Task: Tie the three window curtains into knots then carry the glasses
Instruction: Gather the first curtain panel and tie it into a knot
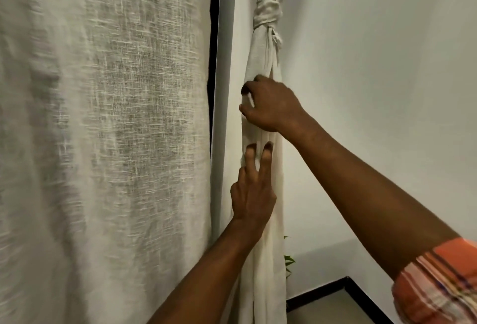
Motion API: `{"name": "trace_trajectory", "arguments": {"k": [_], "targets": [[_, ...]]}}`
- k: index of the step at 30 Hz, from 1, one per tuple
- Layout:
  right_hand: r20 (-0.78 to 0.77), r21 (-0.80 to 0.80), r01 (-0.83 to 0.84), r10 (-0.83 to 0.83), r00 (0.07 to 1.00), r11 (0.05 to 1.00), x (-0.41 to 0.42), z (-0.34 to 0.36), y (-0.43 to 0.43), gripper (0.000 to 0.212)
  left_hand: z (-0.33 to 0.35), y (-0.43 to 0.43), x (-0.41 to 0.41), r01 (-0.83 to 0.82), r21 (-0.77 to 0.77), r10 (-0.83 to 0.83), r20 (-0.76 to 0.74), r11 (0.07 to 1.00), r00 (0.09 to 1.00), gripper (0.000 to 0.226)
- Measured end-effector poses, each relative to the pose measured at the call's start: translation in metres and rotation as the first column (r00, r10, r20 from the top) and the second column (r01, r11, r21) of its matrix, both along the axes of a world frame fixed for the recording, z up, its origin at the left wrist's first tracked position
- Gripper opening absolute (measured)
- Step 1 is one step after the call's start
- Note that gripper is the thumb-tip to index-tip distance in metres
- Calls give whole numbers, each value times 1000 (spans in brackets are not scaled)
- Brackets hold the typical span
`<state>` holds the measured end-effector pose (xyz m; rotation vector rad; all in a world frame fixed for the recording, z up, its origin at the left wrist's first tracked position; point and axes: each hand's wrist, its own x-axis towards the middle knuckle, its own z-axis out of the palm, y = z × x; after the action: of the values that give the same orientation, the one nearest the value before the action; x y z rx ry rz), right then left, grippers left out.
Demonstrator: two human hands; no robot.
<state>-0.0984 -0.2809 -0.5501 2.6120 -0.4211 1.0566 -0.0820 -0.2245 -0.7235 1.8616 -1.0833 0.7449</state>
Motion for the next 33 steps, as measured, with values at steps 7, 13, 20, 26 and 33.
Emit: {"name": "trace_trajectory", "arguments": {"k": [7,13,20,26,33], "targets": [[457,-131,26,37,889,991,3,-23,-2,42,-5,2,9,-52,-20,54,86,998,995,86],[314,-94,34,-2,949,995,6,-10,-1,37,7,2,13,-73,-30,76,124,997,989,80],[174,-150,37,-11,985,988,12,-14,-1,37,24,5,17,-110,198,127,-77,974,989,54],[350,-287,119,-12,937,951,14,-21,-12,29,29,6,14,-20,253,58,-140,967,988,26],[45,-138,31,-25,999,990,8,-36,-13,28,28,5,7,15,365,51,-170,931,984,20]]}}
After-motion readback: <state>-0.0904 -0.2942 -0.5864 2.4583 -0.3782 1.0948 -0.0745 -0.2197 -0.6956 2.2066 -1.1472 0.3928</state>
